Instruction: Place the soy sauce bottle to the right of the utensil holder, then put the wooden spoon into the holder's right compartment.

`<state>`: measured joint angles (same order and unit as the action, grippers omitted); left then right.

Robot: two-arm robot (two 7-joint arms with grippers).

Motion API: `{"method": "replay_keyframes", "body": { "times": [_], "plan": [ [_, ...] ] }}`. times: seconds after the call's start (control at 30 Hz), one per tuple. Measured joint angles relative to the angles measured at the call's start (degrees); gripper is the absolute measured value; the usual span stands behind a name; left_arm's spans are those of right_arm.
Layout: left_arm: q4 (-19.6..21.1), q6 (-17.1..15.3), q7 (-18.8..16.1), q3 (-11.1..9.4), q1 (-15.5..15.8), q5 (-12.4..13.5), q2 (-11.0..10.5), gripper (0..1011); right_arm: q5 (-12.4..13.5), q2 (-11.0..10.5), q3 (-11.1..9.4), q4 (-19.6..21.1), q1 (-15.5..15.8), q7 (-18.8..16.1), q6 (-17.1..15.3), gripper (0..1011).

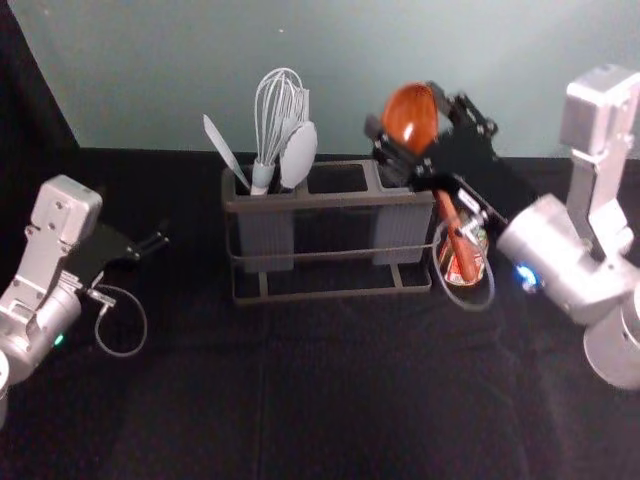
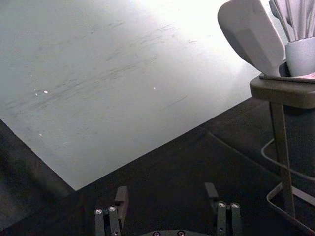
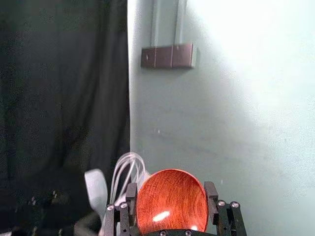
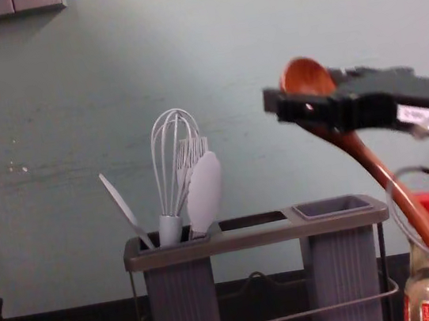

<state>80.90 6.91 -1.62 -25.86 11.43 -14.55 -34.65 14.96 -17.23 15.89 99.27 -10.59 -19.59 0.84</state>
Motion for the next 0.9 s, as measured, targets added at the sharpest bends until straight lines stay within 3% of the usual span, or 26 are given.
{"method": "replay_keyframes", "body": {
  "times": [0.27, 0.43, 0.7, 0.9],
  "plan": [
    [0.0, 0.0, 0.0, 0.0, 0.0, 0.0, 0.0, 1011, -0.4, 1.5, 1.2, -4.2, -4.5, -0.6, 5.6, 838],
    [0.0, 0.0, 0.0, 0.0, 0.0, 0.0, 0.0, 1011, 1.4, 3.1, 1.1, -8.6, -7.5, -1.7, 9.2, 838],
    [0.0, 0.0, 0.0, 0.0, 0.0, 0.0, 0.0, 1011, 4.8, 5.3, 0.7, -13.5, -10.8, -3.1, 12.3, 838],
    [0.0, 0.0, 0.0, 0.0, 0.0, 0.0, 0.0, 1011, 5.8, 6.6, 0.8, -16.3, -12.5, -3.6, 14.0, 838]
  ]
}}
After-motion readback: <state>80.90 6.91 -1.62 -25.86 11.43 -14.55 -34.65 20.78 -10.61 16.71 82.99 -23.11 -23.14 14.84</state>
